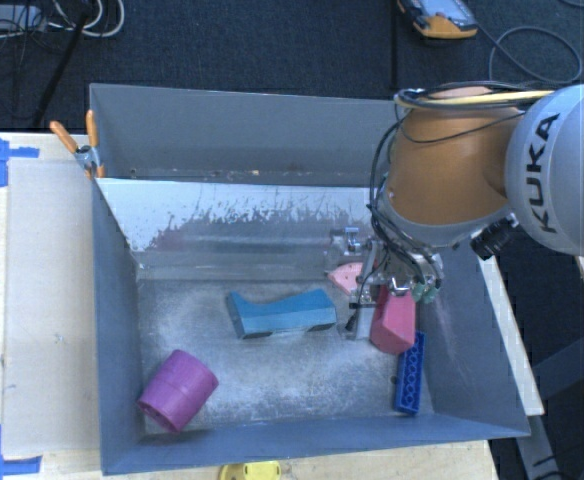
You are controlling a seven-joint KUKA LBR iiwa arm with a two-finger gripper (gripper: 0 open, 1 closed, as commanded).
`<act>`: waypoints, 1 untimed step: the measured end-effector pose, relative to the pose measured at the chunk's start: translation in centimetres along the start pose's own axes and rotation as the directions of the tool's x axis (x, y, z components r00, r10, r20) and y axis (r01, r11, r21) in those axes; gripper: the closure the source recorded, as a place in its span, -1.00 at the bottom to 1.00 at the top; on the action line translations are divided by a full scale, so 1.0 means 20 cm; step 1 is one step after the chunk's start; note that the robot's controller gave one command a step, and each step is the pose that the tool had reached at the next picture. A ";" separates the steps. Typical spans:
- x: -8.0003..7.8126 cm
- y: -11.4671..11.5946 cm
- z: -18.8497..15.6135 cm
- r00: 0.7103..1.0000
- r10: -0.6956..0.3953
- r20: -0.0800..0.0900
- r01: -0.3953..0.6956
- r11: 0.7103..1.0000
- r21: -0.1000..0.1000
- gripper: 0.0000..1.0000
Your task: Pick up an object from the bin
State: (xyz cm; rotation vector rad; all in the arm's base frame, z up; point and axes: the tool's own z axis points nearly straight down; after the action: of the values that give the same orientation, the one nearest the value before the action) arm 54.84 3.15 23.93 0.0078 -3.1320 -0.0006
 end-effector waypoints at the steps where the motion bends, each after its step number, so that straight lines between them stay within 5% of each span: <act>1: -0.01 0.00 -0.02 1.000 0.001 0.008 -0.001 1.000 0.000 -1.00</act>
Offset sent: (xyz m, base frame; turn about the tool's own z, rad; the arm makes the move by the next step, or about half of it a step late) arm 0.0606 -0.0114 -0.0185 0.1601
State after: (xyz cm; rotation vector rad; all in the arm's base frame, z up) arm 54.97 3.14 24.38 0.0066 -3.1398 -0.0009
